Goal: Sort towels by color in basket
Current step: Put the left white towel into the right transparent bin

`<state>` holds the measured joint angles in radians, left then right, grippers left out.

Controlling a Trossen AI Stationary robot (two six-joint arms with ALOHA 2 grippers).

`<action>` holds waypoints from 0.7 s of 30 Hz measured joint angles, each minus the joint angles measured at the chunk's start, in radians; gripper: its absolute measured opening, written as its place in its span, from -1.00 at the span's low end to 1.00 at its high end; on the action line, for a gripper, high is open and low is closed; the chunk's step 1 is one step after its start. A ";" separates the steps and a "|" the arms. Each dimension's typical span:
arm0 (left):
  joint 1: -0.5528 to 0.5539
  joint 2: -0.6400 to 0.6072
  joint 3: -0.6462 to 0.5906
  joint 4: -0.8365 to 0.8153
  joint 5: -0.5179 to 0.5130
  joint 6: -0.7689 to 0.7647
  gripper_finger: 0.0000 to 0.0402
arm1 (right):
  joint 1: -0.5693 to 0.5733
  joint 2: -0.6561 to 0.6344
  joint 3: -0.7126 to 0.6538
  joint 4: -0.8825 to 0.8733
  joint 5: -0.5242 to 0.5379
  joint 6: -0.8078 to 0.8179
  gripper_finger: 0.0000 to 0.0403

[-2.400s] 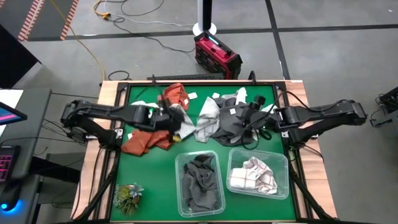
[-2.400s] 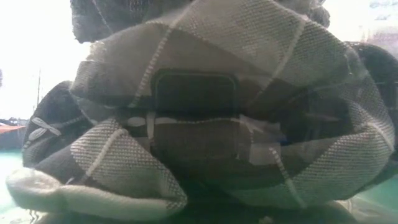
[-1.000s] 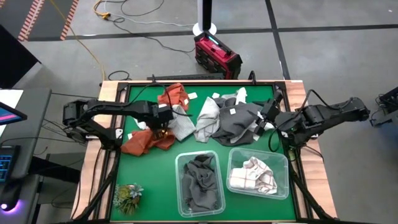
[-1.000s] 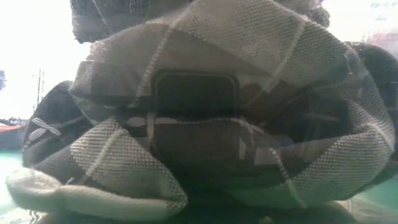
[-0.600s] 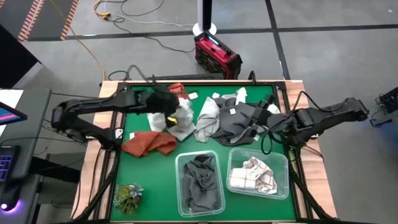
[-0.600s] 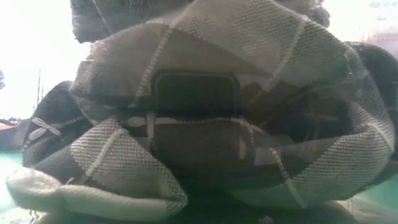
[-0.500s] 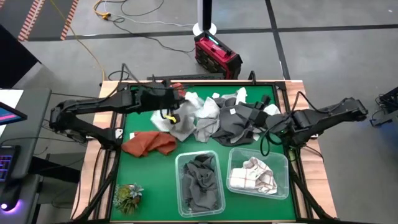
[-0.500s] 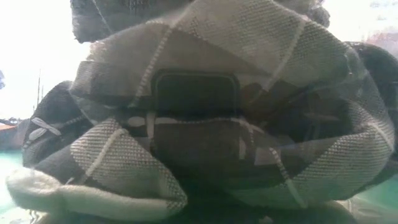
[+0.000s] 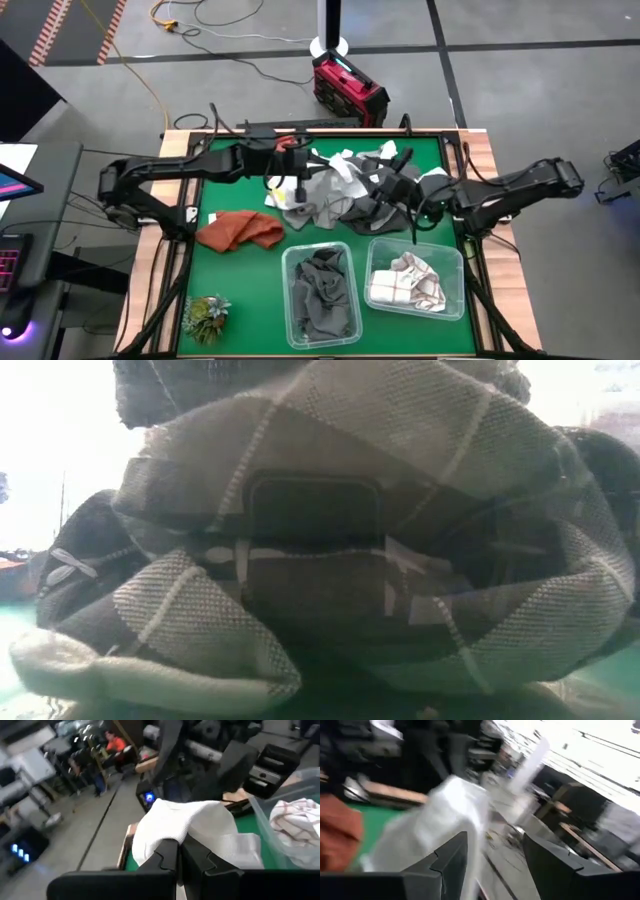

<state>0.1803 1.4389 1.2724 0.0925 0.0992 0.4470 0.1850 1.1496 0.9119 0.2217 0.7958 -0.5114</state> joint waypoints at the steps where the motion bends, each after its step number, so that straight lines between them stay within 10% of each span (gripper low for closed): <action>1: -0.007 0.012 0.021 0.001 0.003 0.032 -1.00 | -0.010 0.004 0.002 -0.004 -0.049 0.014 0.14; 21: -0.052 0.141 0.275 0.223 0.271 0.194 -1.00 | -0.189 0.112 0.012 0.276 -0.479 0.096 0.10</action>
<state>0.1287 1.5799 1.5475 0.3154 0.3703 0.6411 -0.0042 1.2616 0.9241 0.4981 0.3163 -0.4156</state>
